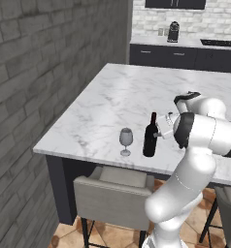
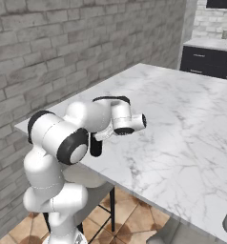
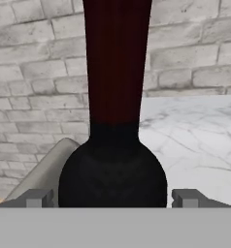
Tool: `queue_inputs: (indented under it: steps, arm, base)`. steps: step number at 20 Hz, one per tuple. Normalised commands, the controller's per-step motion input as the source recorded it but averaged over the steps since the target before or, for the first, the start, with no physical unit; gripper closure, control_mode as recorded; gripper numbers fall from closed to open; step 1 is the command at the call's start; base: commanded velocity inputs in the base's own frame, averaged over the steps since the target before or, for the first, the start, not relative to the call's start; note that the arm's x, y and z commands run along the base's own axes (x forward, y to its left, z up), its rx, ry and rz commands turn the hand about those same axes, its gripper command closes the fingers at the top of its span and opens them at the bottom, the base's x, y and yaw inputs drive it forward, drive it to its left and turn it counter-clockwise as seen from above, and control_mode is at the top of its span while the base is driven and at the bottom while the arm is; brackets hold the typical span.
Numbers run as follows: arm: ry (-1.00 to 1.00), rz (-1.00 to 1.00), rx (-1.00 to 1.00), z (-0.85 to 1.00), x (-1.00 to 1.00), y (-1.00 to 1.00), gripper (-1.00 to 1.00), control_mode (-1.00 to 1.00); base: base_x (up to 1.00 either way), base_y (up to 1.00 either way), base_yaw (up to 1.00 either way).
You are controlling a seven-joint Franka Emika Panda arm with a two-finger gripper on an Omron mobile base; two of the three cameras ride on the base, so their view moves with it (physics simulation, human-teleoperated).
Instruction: There is a wine glass and glass cup on the dining counter. Place the wine bottle next to the wine glass and the juice bottle next to the glass cup.
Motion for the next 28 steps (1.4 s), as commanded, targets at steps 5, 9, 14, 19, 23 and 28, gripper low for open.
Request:
queue_inputs:
  steps: [5, 9, 14, 19, 23, 28]
  arm:
    - [-0.08, 0.00, 0.00, -0.22, 0.00, 0.30, 1.00, -1.00]
    - [-0.05, -0.01, -0.02, -0.27, 0.01, 0.32, 1.00, -1.00]
    - [-0.05, -0.02, -0.01, -0.26, 0.00, 0.35, 1.00, -1.00]
    - [-0.04, -0.03, 0.00, -0.23, 0.00, 0.29, 1.00, -1.00]
    - [0.00, -0.02, 0.00, -0.23, 0.00, 0.16, 1.00, -1.00]
    - [0.00, -0.02, 0.01, -0.23, 0.00, 0.17, 1.00, -1.00]
  base:
    - [0.00, 0.00, 0.00]
    - [0.00, 0.00, 0.00]
    - [0.00, 0.00, 0.00]
    - [0.00, 0.00, 0.00]
    - [0.00, 0.00, 0.00]
    - [0.00, 0.00, 0.00]
